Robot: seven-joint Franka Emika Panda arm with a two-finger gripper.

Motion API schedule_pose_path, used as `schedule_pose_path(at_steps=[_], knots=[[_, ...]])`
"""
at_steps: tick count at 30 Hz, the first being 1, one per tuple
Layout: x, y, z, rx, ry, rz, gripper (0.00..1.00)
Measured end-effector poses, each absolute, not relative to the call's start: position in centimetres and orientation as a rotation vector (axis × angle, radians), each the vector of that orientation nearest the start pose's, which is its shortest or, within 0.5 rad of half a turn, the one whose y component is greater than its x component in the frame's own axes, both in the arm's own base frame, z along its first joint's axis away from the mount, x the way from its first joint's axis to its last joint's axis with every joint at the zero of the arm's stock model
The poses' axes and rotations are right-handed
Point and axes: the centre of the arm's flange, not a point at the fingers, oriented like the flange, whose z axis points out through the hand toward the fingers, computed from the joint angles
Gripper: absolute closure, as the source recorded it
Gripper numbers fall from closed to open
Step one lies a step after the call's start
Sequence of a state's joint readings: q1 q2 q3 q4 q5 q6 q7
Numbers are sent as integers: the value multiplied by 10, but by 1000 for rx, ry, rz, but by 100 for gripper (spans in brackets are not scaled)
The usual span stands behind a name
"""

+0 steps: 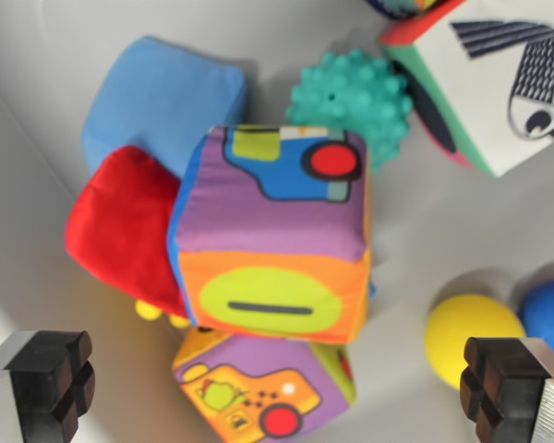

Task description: Pick an object from the bin

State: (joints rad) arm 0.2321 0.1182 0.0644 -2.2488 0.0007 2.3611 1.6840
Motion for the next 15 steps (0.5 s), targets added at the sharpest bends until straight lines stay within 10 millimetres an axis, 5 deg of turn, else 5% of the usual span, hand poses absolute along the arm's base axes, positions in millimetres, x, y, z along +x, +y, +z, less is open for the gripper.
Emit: schedule_pose_path(at_steps=[7,15], knots=[[501,178,300,-2354,2080,10,0],[502,176,264,-2349,2093,15,0]])
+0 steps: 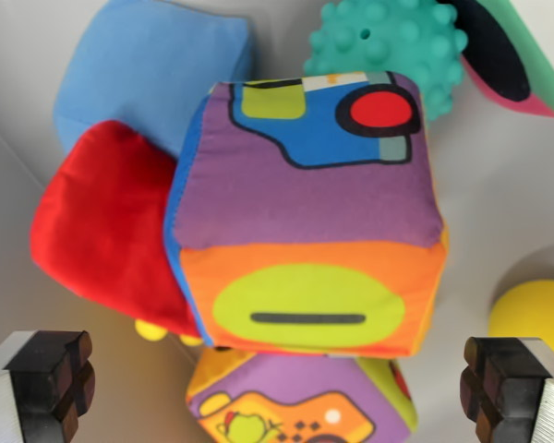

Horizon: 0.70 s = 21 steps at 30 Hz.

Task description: Pick an object from the bin

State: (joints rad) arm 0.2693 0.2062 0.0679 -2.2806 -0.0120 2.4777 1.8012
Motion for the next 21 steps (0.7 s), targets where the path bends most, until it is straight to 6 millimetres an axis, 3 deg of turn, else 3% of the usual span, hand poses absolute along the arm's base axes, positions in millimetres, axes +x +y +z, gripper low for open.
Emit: schedule_pose_path(at_steps=[12,21], knots=[[501,176,223,-2348,2092,14,0],[501,176,206,-2347,2092,13,0]])
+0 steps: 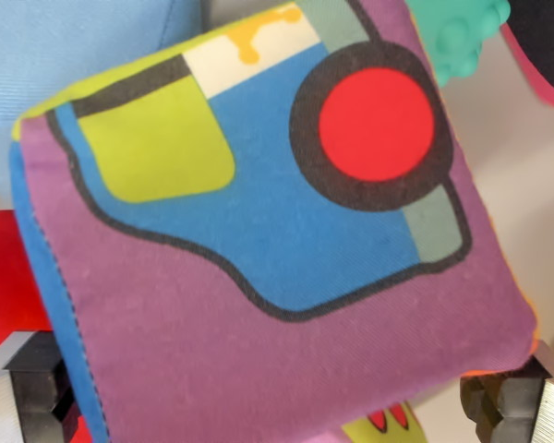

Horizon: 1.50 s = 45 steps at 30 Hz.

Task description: Pick an object from the bin

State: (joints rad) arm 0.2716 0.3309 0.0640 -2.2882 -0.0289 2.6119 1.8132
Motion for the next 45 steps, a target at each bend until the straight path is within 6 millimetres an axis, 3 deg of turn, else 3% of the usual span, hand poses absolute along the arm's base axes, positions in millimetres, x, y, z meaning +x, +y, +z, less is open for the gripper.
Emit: schedule_pose_path(at_steps=[1,2,39,45], knots=[[501,176,205,-2347,2093,14,0],[501,176,205,-2347,2093,14,100],[501,177,205,-2347,2092,12,100],[502,177,212,-2346,2090,9,100]])
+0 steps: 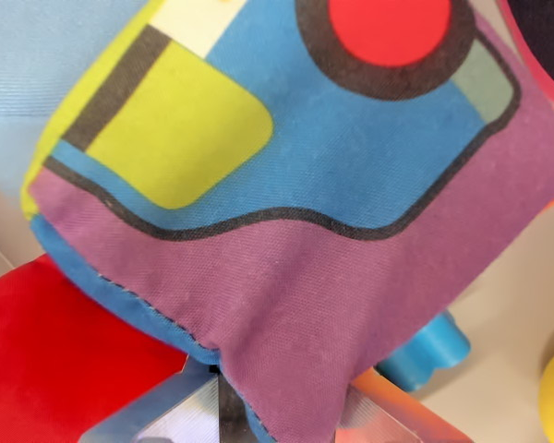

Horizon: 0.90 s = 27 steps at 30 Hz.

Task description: Pick an object from the bin

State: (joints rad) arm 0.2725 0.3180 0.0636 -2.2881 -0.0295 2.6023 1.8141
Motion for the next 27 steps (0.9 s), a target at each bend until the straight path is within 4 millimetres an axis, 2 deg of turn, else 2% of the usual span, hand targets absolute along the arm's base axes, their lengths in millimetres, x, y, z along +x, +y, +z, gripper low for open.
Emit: schedule_pose_path(at_steps=[11,27], knots=[[502,176,237,-2345,2090,5,100],[501,176,291,-2343,2091,3,100]])
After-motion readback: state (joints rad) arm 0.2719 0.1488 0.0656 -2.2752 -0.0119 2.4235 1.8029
